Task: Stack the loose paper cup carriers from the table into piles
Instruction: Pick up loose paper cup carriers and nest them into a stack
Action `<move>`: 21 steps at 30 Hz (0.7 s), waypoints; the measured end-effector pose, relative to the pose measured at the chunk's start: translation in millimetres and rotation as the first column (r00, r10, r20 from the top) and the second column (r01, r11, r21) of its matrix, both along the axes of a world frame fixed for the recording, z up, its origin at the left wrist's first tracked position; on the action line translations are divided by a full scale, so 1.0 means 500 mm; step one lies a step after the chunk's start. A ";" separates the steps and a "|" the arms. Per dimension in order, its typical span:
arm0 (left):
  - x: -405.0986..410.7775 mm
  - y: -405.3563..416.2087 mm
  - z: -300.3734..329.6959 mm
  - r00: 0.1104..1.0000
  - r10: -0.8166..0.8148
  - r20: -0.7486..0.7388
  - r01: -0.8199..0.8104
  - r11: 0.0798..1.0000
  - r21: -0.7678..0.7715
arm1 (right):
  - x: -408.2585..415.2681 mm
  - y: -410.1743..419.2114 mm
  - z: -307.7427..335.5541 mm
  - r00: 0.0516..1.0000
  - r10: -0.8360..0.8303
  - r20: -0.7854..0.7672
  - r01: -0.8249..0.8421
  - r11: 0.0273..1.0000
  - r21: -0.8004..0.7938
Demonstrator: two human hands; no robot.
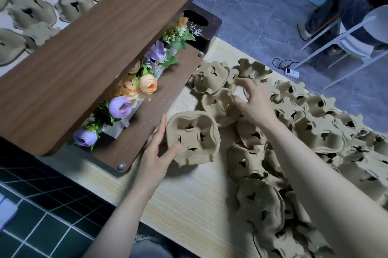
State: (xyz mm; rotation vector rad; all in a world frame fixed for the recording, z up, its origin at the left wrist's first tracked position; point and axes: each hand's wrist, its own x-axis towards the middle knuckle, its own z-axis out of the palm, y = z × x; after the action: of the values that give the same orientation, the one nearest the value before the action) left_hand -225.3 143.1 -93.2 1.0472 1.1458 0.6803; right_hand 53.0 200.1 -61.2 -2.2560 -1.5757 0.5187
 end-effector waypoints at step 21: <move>0.001 -0.001 -0.020 0.999 0.004 0.033 -0.004 1.000 0.022 | -0.020 -0.043 0.048 0.947 -0.253 -0.198 0.247 0.967 -0.054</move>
State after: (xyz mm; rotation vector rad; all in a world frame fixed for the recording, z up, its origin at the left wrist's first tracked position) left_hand -224.9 142.8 -103.1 1.0488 1.1150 0.7120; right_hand 42.8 178.4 -37.4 -2.2966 -1.1696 0.6795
